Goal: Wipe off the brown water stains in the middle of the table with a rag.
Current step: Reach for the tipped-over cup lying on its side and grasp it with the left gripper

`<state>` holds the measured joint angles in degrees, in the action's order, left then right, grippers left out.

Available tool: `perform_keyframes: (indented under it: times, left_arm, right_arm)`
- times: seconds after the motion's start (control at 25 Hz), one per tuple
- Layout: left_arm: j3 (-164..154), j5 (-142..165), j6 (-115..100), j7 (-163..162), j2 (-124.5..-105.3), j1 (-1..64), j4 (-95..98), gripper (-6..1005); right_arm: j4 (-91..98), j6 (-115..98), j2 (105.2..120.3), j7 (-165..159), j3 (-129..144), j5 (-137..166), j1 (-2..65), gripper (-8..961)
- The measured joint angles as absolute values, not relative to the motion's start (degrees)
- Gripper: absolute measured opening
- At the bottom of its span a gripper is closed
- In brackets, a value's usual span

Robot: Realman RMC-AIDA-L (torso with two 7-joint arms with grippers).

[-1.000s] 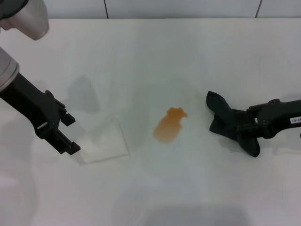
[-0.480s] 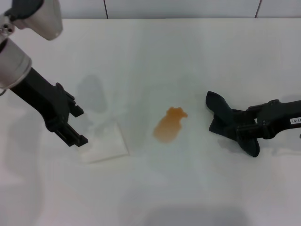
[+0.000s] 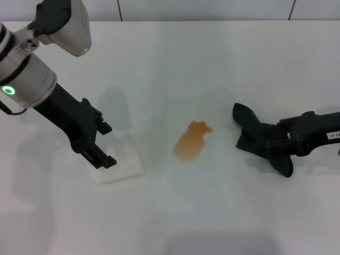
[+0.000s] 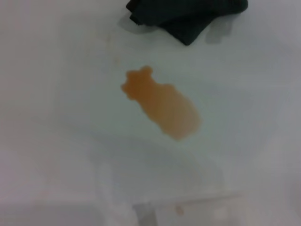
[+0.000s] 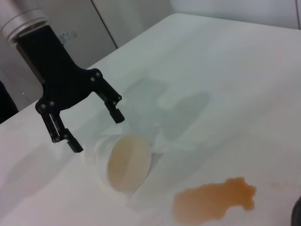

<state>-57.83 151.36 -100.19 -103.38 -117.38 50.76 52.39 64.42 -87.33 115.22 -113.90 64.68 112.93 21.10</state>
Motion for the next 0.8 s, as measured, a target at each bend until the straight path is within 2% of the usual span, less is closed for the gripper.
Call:
perform_keyframes:
  times: [0.24,0.8]
  left_arm:
    - [-57.83,151.59,-99.38,-103.25,-118.16,50.60,51.91,877]
    - [-57.83,151.83,-98.51,-103.45,-118.15,50.43,50.72,876]
  right_arm:
    - [64.43,-87.37,115.23,-113.90,64.68,112.93,21.10,607]
    - [64.43,-87.88,115.22,-113.89,64.68,112.32,20.76,607]
